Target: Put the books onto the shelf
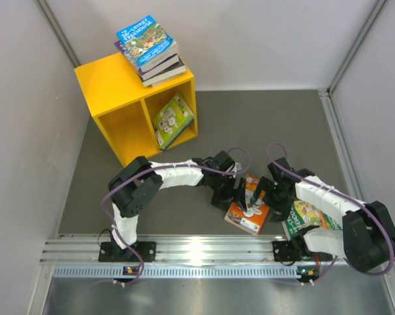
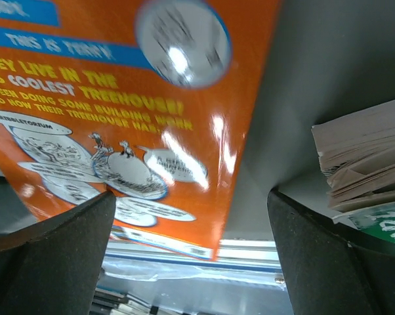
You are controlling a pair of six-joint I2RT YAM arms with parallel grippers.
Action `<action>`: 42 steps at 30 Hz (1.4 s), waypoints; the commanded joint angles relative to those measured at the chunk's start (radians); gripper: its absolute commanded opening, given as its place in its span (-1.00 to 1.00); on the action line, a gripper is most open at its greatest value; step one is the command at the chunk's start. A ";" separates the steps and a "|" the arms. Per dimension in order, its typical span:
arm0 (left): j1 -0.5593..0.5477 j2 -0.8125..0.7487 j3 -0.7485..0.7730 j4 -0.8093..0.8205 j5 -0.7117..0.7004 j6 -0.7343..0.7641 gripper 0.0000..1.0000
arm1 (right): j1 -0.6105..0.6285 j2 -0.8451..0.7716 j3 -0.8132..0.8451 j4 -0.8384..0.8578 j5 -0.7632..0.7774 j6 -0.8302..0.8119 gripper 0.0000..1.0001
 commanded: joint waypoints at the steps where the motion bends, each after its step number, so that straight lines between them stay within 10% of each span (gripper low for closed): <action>1: -0.044 0.073 -0.003 0.102 0.134 -0.027 0.69 | -0.004 0.020 -0.015 0.166 0.127 0.007 1.00; 7: -0.075 0.104 0.008 0.120 0.146 -0.060 -1.00 | -0.004 0.019 -0.038 0.177 0.094 -0.003 1.00; 16: -0.055 0.012 -0.093 0.324 0.217 -0.169 -1.00 | -0.031 -0.144 0.057 0.090 0.089 -0.043 0.99; 34: 0.031 -0.083 -0.500 1.603 0.381 -0.855 -1.00 | -0.136 -0.212 -0.045 0.255 -0.162 -0.092 0.99; 39: 0.031 -0.049 -0.509 1.645 0.387 -0.897 -1.00 | -0.136 -0.216 -0.064 0.344 -0.250 -0.086 0.26; 42: 0.030 -0.093 -0.463 1.390 0.419 -0.741 -1.00 | -0.137 -0.222 -0.055 0.349 -0.279 -0.115 -0.19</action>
